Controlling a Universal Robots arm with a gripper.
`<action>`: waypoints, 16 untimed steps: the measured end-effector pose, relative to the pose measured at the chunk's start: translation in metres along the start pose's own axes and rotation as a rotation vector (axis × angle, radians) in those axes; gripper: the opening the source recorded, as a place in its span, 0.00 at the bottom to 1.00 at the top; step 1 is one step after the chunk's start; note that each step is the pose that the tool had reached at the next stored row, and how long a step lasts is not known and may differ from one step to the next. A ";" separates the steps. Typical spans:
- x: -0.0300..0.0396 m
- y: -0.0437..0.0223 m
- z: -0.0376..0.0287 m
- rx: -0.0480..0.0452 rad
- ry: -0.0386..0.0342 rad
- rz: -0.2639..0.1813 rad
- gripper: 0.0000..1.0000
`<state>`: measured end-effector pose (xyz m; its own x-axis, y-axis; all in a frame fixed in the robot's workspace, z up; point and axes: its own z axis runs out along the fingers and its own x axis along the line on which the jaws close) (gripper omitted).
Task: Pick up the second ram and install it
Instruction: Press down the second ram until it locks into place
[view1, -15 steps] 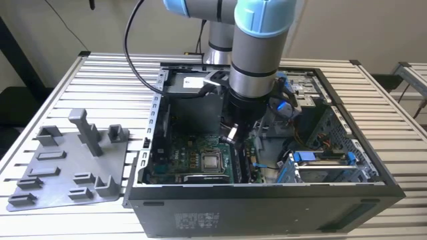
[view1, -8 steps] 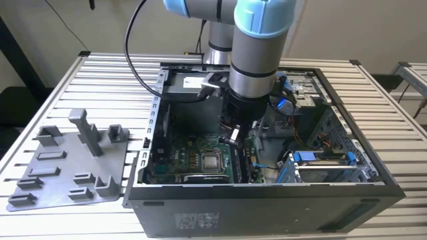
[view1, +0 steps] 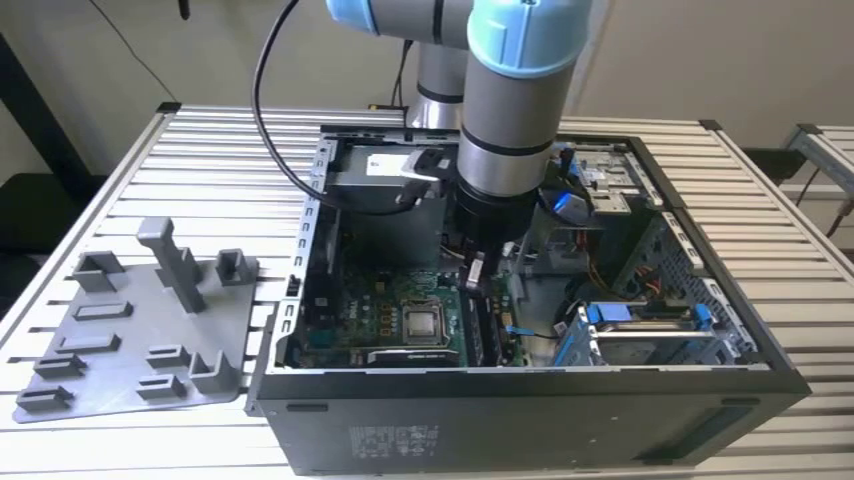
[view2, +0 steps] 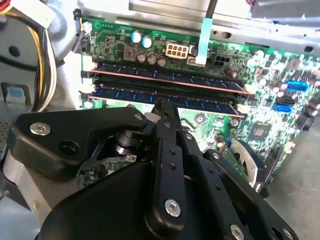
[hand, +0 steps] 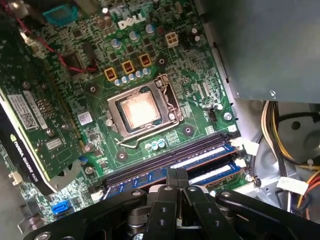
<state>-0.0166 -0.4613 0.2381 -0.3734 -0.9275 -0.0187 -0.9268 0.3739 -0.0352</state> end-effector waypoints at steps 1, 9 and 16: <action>0.0000 0.0000 0.0000 -0.0001 -0.0006 -0.016 0.11; 0.0001 0.0003 0.0004 -0.0008 -0.0059 -0.146 0.11; 0.0002 0.0006 0.0007 -0.0010 -0.0103 -0.253 0.11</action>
<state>-0.0172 -0.4613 0.2374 -0.1294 -0.9914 -0.0197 -0.9907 0.1301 -0.0390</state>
